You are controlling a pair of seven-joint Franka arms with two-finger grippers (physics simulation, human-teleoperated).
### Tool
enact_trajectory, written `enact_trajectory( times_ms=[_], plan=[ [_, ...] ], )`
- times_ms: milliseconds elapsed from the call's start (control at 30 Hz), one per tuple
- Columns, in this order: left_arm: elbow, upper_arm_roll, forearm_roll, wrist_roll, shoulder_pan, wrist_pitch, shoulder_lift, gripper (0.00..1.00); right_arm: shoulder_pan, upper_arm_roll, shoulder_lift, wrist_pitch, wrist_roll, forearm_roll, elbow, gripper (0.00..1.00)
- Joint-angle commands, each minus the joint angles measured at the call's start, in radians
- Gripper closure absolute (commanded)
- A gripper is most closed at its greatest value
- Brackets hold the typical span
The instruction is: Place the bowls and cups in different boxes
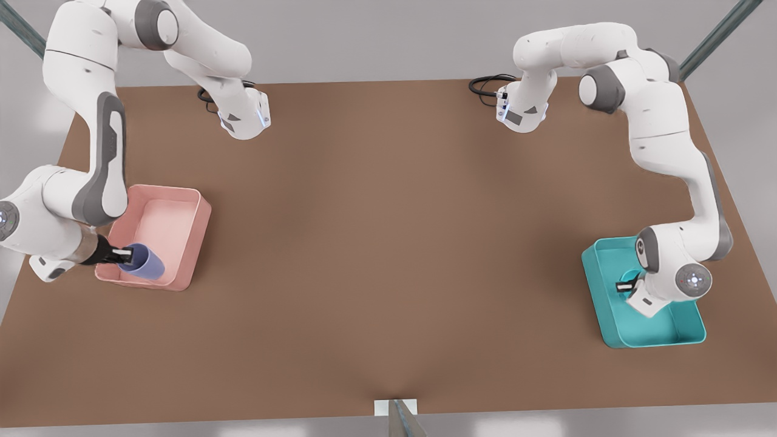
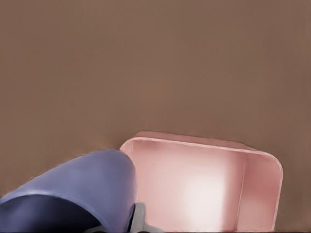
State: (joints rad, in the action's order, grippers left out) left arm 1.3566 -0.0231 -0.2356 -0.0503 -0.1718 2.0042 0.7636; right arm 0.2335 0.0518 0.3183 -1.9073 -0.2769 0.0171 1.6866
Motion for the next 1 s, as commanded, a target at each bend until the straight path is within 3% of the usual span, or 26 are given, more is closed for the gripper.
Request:
enact_trajectory(
  times_ms=[0,100,167,267,367,467,500,533,567,967],
  plan=[
    [0.012,0.002,-0.014,-0.026,0.012,-0.036,-0.069,0.00,0.046,0.000,-0.001,0.071,-0.423,-0.049,0.018,0.79],
    [0.029,0.003,0.076,0.069,0.146,-0.180,-0.239,0.00,0.087,-0.001,0.044,-0.081,-0.421,-0.060,0.079,0.79],
    [0.085,0.008,0.142,0.234,0.253,-0.376,-0.401,0.00,0.086,-0.003,0.073,-0.213,-0.416,-0.046,0.130,0.79],
    [0.075,0.031,0.151,0.228,0.313,-0.521,-0.510,0.00,0.076,-0.009,0.120,-0.355,-0.406,-0.042,0.170,0.79],
    [-0.033,0.057,0.148,0.230,0.325,-0.665,-0.486,0.00,0.078,-0.010,0.162,-0.386,-0.404,-0.042,0.166,0.79],
    [-0.033,0.075,0.153,0.237,0.330,-0.665,-0.489,0.00,0.070,-0.012,0.162,-0.352,-0.400,-0.043,0.165,0.79],
    [-0.034,0.083,0.154,0.236,0.325,-0.663,-0.491,0.00,0.069,-0.012,0.162,-0.316,-0.372,-0.043,0.165,0.75],
    [-0.044,0.083,0.154,0.233,0.324,-0.665,-0.491,0.00,0.069,-0.013,0.171,-0.299,-0.367,-0.043,0.162,0.42],
    [-0.044,0.084,0.157,0.231,0.325,-0.665,-0.494,0.00,0.072,-0.013,0.183,-0.299,-0.375,-0.006,0.160,0.02],
    [-0.044,0.089,0.157,0.231,0.322,-0.659,-0.495,0.00,0.038,-0.015,0.114,-0.171,-0.370,-0.005,0.110,0.00]
  ],
)
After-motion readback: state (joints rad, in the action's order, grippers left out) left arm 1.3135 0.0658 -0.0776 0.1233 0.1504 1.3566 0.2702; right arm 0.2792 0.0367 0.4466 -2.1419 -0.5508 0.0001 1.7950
